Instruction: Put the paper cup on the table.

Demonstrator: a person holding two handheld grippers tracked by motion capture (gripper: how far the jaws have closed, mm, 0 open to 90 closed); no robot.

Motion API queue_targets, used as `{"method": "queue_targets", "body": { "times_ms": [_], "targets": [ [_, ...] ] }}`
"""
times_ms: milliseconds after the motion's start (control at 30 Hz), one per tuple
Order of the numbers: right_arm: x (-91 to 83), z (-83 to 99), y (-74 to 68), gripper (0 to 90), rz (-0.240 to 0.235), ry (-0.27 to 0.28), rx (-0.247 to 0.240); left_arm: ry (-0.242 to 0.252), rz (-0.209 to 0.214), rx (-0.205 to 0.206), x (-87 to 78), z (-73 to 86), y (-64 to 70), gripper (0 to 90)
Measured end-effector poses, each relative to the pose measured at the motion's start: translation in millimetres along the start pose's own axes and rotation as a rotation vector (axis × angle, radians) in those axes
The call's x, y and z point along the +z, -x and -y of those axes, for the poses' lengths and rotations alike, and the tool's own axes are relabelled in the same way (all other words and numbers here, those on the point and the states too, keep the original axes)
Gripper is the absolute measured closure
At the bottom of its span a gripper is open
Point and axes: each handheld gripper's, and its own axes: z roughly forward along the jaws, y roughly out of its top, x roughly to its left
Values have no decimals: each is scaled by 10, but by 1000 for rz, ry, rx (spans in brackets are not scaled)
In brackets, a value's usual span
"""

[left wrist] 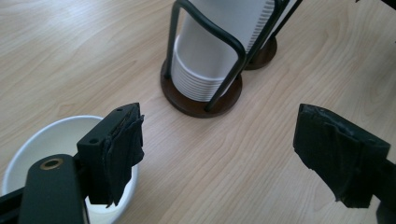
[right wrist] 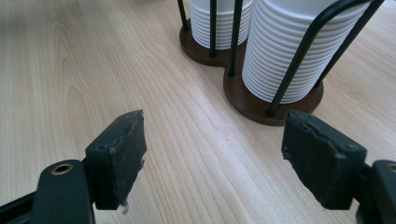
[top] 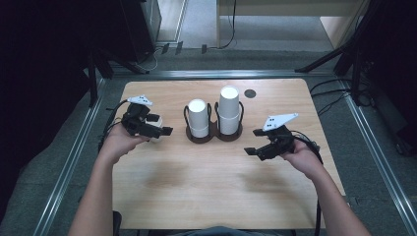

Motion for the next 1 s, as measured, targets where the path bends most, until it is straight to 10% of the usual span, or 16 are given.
{"method": "queue_targets", "body": {
  "times_ms": [1000],
  "targets": [
    [3,-4,-40,222,-5,-5,-6,-12,72,122,496,73,491,129]
  ]
}}
